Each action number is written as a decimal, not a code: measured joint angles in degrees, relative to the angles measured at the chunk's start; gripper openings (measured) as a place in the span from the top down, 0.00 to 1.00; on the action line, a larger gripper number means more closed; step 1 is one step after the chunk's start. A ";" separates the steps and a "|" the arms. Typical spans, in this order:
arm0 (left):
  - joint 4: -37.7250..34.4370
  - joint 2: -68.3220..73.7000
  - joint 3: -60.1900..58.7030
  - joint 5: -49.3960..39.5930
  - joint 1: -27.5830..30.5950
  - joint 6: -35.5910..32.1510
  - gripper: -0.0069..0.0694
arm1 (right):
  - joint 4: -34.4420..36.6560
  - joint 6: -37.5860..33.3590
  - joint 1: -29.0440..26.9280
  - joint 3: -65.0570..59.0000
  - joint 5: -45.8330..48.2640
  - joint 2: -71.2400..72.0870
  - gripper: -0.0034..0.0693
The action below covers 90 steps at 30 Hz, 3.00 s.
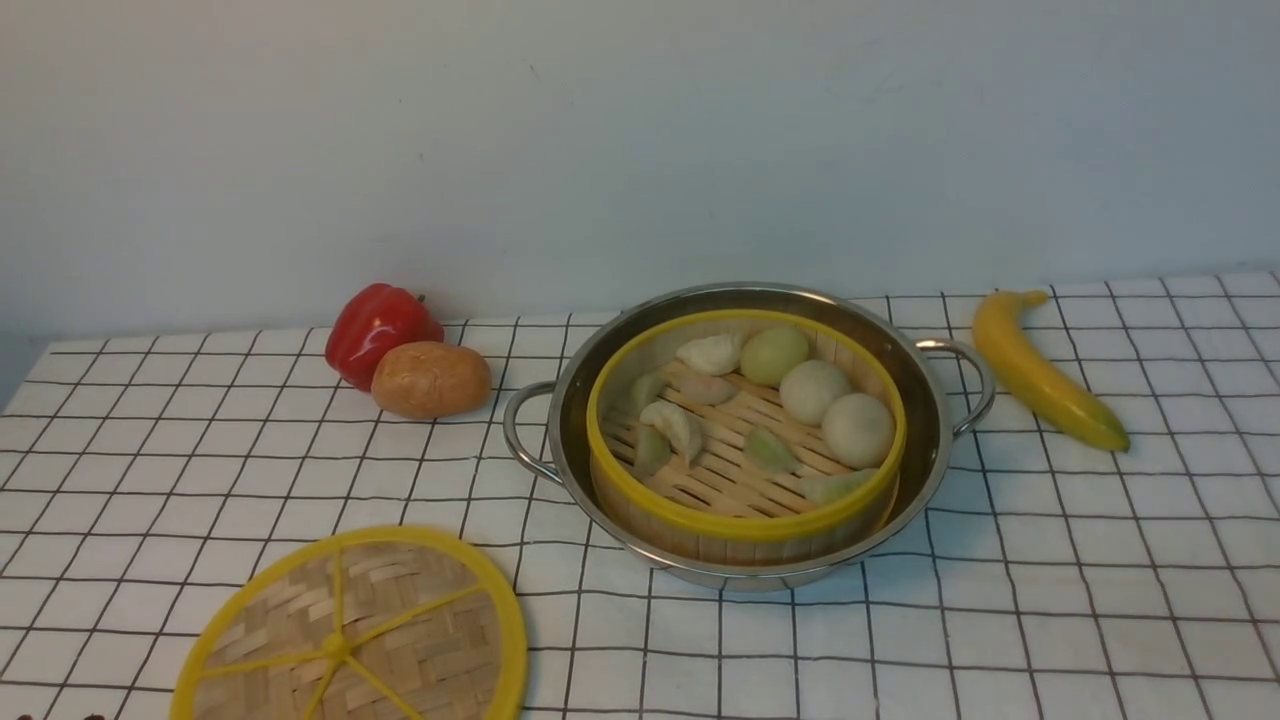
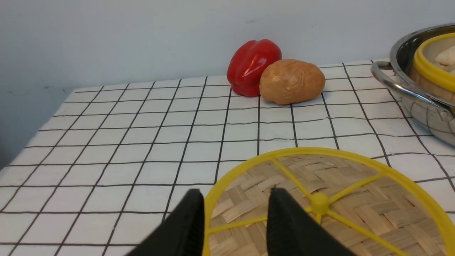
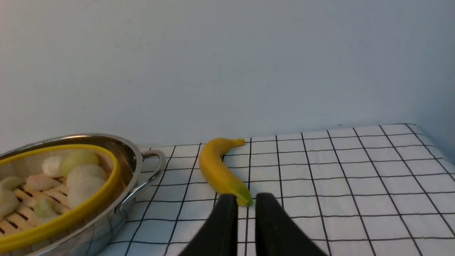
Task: Place the steamer in the pot on the white tablecloth, and put the lid on the steamer.
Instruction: 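Grasp the bamboo steamer lid lying on the table by its centre knob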
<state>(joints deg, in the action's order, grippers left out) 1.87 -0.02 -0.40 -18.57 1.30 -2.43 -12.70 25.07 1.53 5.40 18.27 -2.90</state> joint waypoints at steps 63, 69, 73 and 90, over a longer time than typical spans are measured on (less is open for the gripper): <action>-6.10 0.05 -0.05 12.74 0.00 2.43 0.59 | 14.76 -18.13 0.00 -5.91 1.44 2.60 0.62; -12.12 0.05 -0.05 26.50 0.00 5.50 0.59 | 14.76 -18.14 0.00 -5.91 1.39 2.60 0.62; -13.02 0.05 0.10 30.75 0.00 10.82 0.59 | 14.76 -18.14 0.00 -5.91 1.39 2.60 0.62; -8.37 31.91 35.67 -33.30 0.00 -8.05 0.59 | 14.76 -18.14 0.00 -5.91 1.39 2.60 0.62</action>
<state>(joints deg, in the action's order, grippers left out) -6.51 31.89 35.27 -51.87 1.30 -10.48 2.06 6.94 1.53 -0.51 19.66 -0.29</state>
